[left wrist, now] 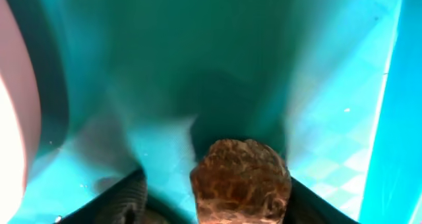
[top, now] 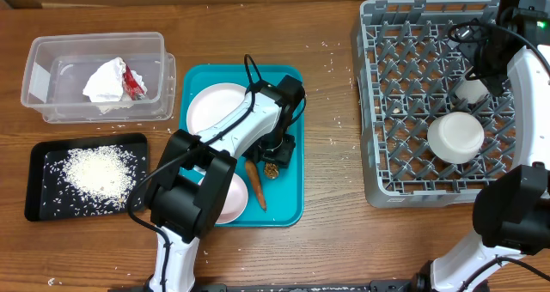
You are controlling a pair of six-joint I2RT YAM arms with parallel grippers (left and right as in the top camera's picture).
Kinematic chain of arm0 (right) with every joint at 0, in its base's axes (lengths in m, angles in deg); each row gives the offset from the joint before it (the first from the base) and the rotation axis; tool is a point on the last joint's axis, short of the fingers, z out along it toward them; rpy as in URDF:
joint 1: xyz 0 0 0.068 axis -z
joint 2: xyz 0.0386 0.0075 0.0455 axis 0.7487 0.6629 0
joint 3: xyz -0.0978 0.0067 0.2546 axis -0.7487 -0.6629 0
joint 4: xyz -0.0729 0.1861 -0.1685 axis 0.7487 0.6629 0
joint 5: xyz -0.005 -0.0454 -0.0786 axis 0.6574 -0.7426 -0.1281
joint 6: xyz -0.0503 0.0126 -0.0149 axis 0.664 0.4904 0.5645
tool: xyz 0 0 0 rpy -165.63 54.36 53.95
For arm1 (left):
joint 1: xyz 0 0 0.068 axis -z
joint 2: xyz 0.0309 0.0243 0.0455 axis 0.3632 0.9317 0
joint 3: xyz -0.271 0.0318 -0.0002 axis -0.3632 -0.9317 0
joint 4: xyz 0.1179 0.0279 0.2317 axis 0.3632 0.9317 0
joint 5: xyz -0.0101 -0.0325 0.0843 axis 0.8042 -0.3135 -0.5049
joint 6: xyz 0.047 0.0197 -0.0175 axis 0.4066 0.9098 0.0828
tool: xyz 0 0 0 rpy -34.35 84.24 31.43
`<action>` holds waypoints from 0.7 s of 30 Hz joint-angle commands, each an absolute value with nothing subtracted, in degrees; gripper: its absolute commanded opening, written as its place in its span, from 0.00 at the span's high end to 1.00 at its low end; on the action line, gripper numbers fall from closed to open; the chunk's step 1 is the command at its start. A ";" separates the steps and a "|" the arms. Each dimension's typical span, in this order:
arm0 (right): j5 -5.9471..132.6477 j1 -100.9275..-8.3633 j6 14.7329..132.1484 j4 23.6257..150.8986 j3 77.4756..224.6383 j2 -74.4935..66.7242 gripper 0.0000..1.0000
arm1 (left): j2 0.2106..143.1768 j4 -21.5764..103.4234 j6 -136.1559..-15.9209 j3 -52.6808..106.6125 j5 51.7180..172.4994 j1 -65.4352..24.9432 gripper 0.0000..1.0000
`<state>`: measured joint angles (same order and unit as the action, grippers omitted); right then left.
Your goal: Sort waste into correct bins and load items into the dishwasher
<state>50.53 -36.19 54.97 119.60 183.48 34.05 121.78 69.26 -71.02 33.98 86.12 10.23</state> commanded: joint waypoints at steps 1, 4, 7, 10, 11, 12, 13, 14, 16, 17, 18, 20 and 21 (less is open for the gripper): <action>50.23 -36.25 54.69 119.34 184.79 32.93 0.00 | 122.17 69.63 -70.48 32.85 87.30 10.71 0.44; 50.23 -36.25 54.69 119.34 184.79 32.93 0.00 | 122.13 69.72 -70.67 33.24 87.54 10.71 0.53; 50.23 -36.25 54.69 119.34 184.79 32.93 0.00 | 122.13 70.64 -71.72 34.09 87.52 10.71 0.60; 50.23 -36.25 54.69 119.34 184.79 32.93 0.00 | 122.11 72.10 -73.19 35.42 87.54 10.71 0.60; 50.23 -36.25 54.69 119.34 184.79 32.93 0.00 | 122.08 72.82 -73.36 36.26 87.65 10.71 0.60; 50.23 -36.25 54.69 119.34 184.79 32.93 0.00 | 122.02 73.65 -73.47 37.24 87.67 10.71 0.61; 50.23 -36.25 54.67 119.34 184.79 32.93 0.00 | 121.89 74.55 -73.65 38.59 87.78 10.69 0.62; 50.23 -36.25 54.69 119.34 184.79 32.93 0.00 | 121.71 75.62 -73.84 40.15 87.91 10.61 0.62; 50.23 -36.25 54.69 119.34 184.79 32.93 0.00 | 121.32 77.06 -73.95 42.31 88.18 10.47 0.62; 50.23 -36.25 54.69 119.34 184.79 32.93 0.00 | 120.86 78.53 -74.37 44.54 88.15 10.32 0.62; 50.23 -36.25 54.69 119.34 184.79 32.93 0.00 | 120.34 79.53 -74.41 46.20 88.15 10.12 0.62; 50.23 -36.25 54.67 119.34 184.79 32.93 0.00 | 119.07 81.35 -74.52 48.93 88.07 9.36 0.62; 50.23 -36.25 54.69 119.34 184.79 32.93 0.00 | 117.84 82.59 -74.54 50.31 87.85 8.44 0.62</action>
